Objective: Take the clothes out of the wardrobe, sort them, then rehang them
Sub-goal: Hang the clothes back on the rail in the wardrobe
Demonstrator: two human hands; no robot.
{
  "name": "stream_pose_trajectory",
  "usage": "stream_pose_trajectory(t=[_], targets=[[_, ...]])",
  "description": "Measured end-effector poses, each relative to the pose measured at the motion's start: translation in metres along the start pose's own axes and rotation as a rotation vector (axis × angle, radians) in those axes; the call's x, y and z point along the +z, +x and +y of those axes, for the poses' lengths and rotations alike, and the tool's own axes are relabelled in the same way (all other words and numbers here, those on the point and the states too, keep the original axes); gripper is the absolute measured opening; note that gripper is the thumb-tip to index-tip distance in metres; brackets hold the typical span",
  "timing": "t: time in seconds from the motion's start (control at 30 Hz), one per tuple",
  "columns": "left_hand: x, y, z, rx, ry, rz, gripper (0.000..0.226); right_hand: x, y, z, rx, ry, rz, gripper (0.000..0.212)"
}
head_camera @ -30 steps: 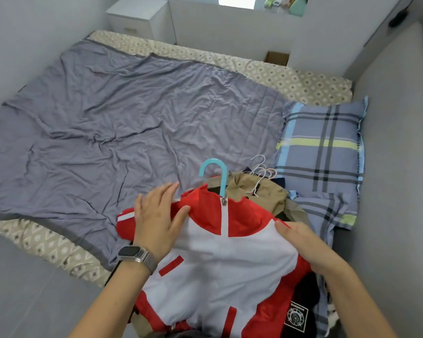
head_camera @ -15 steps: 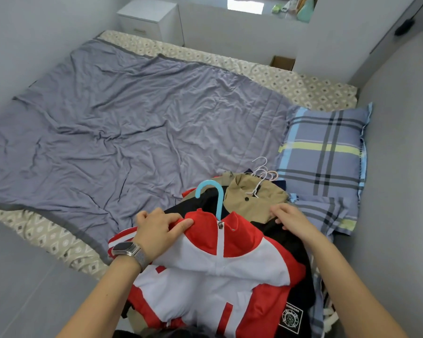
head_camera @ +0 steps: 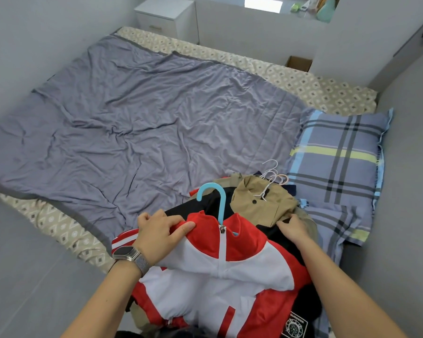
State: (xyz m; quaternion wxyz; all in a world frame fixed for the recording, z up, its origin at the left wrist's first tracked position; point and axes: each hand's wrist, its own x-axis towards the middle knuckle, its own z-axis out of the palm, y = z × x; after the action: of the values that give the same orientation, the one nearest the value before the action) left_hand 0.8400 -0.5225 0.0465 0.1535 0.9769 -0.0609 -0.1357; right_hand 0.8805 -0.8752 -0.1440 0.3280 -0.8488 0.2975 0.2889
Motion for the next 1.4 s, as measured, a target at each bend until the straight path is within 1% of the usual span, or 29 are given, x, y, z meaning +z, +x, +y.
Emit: stream_pose_trajectory(t=[0.03, 0.1, 0.13, 0.23, 0.27, 0.33, 0.4, 0.5, 0.57, 0.67, 0.73, 0.8, 0.87, 0.97, 1.03, 1.07, 1.13, 1.2, 1.23, 1.33, 1.4], targets=[[0.000, 0.000, 0.000, 0.000, 0.000, 0.000, 0.068, 0.002, 0.007, 0.003, -0.011, -0.018, -0.007, 0.048], [-0.001, 0.001, -0.001, -0.002, -0.005, -0.005, 0.069, -0.006, -0.019, -0.017, -0.018, -0.004, -0.014, 0.044], [-0.001, 0.001, -0.001, -0.002, -0.009, -0.006, 0.068, -0.011, -0.034, -0.029, -0.018, 0.027, -0.011, 0.045], [-0.003, 0.000, -0.003, -0.002, -0.006, -0.008, 0.069, -0.015, -0.054, -0.044, -0.024, 0.100, -0.015, 0.060], [-0.003, 0.000, -0.004, -0.001, -0.005, -0.012, 0.070, -0.014, -0.055, -0.044, -0.049, 0.108, -0.005, 0.058], [-0.005, 0.000, -0.007, -0.003, -0.002, -0.028, 0.073, -0.013, -0.057, -0.044, -0.111, 0.137, 0.012, 0.046], [-0.006, -0.001, -0.009, -0.003, -0.013, -0.054, 0.078, -0.015, -0.061, -0.045, -0.162, 0.172, -0.020, 0.034], [-0.007, -0.001, -0.014, 0.007, -0.013, -0.101, 0.093, -0.024, -0.075, -0.054, -0.193, 0.173, -0.151, 0.021], [-0.006, -0.002, -0.016, 0.026, 0.010, -0.111, 0.096, -0.029, -0.085, -0.061, -0.194, 0.119, -0.216, 0.015], [-0.004, -0.004, -0.022, 0.031, -0.035, -0.127, 0.089, -0.029, -0.105, -0.075, -0.224, 0.051, -0.200, 0.014], [-0.007, -0.008, -0.029, 0.026, -0.108, -0.106, 0.077, -0.022, -0.129, -0.083, -0.256, 0.142, -0.189, 0.009], [-0.013, -0.013, -0.037, 0.031, -0.176, -0.078, 0.068, -0.010, -0.155, -0.086, -0.269, 0.339, -0.134, 0.012], [-0.020, -0.018, -0.047, 0.034, -0.243, -0.023, 0.059, 0.001, -0.188, -0.090, -0.286, 0.465, -0.079, 0.026], [-0.029, -0.027, -0.068, 0.037, -0.336, 0.077, 0.052, 0.020, -0.242, -0.099, -0.390, 0.505, -0.151, 0.052], [-0.036, -0.035, -0.085, 0.061, -0.376, 0.108, 0.040, 0.033, -0.277, -0.109, -0.492, 0.504, -0.233, 0.061], [-0.040, -0.040, -0.093, 0.076, -0.391, 0.122, 0.039, 0.040, -0.298, -0.119, -0.532, 0.486, -0.268, 0.058], [-0.052, -0.051, -0.113, 0.097, -0.404, 0.142, 0.038, 0.057, -0.333, -0.135, -0.606, 0.369, -0.319, 0.050], [-0.064, -0.066, -0.138, 0.110, -0.411, 0.161, 0.037, 0.078, -0.365, -0.153, -0.685, 0.248, -0.313, 0.038], [-0.072, -0.075, -0.152, 0.117, -0.422, 0.174, 0.040, 0.089, -0.377, -0.161, -0.705, 0.220, -0.313, 0.037], [-0.094, -0.105, -0.198, 0.106, -0.466, 0.241, 0.057, 0.117, -0.412, -0.193, -0.707, 0.228, -0.323, 0.046], [-0.111, -0.126, -0.229, 0.080, -0.490, 0.329, 0.055, 0.135, -0.435, -0.221, -0.738, 0.206, -0.318, 0.045]])
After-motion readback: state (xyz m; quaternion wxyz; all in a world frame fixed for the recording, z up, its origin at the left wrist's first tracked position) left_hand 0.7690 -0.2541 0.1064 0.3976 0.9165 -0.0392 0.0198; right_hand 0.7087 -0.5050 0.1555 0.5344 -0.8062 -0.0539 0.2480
